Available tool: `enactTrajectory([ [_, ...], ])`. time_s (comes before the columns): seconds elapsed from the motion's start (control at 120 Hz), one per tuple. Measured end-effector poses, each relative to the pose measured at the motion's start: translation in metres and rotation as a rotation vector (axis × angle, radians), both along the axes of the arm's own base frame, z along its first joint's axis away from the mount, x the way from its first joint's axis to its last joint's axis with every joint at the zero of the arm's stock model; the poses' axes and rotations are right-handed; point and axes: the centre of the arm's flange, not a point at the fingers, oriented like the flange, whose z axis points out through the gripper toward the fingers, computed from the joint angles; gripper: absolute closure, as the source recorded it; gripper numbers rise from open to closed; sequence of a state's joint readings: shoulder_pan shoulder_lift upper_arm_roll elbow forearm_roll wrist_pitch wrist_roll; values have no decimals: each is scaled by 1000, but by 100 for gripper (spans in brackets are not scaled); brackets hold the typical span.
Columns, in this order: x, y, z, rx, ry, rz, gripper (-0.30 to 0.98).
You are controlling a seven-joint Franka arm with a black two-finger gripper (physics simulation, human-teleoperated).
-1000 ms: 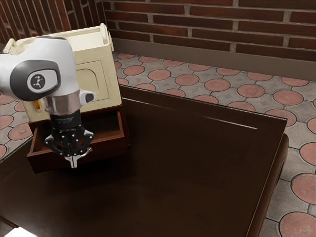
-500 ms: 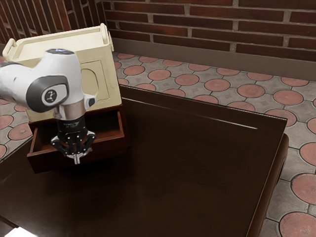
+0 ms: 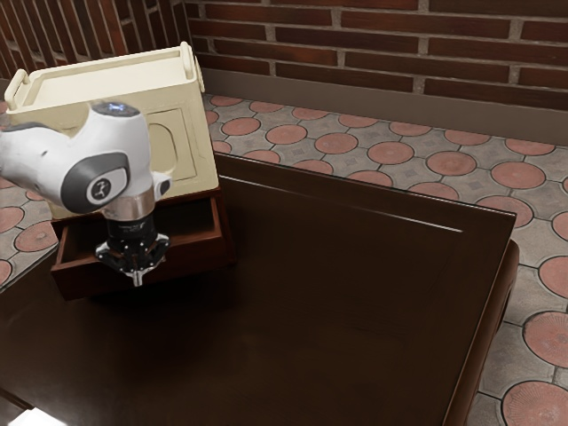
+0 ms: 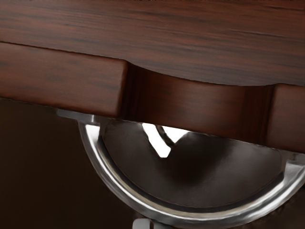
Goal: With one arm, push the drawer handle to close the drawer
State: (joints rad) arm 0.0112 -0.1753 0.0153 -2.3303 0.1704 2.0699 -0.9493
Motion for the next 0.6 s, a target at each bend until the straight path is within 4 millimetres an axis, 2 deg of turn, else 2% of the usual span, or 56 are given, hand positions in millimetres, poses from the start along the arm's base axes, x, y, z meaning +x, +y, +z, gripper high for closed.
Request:
enactTrajectory([
  [0.242, 19, 3, 4, 39, -92, -39, 79],
  [0.6, 54, 29, 0, 95, -134, -39, 79],
])
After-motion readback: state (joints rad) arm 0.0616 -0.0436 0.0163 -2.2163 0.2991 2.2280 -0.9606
